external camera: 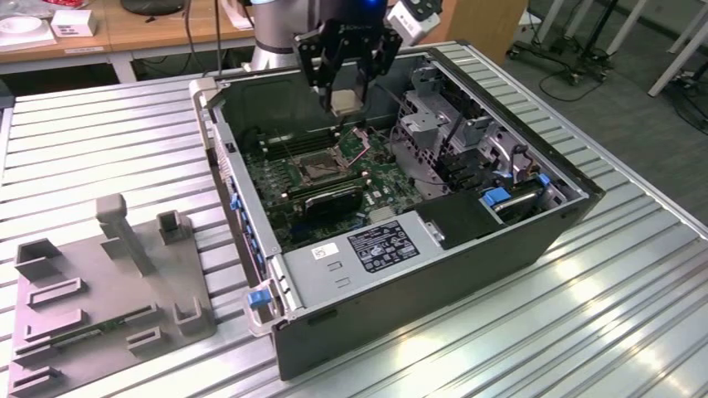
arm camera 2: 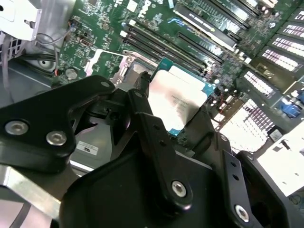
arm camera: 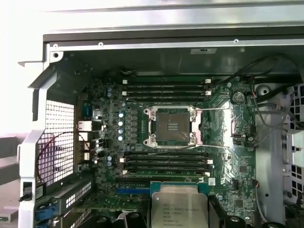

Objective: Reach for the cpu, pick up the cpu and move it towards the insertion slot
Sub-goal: 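Pick up the cpu and move it towards the insertion slot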

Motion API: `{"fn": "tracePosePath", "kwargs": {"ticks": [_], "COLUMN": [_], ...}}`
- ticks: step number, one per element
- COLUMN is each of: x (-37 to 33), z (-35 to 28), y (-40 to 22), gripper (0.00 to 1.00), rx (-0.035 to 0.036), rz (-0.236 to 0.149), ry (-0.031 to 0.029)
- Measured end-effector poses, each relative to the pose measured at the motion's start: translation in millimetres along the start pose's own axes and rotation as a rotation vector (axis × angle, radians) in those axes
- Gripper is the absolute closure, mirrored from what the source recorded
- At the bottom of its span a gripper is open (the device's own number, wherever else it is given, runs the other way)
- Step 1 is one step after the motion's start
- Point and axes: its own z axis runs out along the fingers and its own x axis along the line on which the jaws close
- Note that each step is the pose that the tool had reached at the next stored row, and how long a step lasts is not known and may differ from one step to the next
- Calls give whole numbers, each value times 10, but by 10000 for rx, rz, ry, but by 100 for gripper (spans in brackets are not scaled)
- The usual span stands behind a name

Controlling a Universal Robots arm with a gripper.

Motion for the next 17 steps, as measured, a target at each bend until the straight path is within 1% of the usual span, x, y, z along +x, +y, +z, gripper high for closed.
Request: {"fn": "tracePosePath", "kwargs": {"ticks": [6, 12, 17], "x": [-68, -118, -169], "z": [12, 23, 29], "y": [58, 107, 144], "gripper": [45, 45, 45], "rx": [2, 2, 12], "rz": [101, 225, 390], "ry": [-2, -5, -8]}}
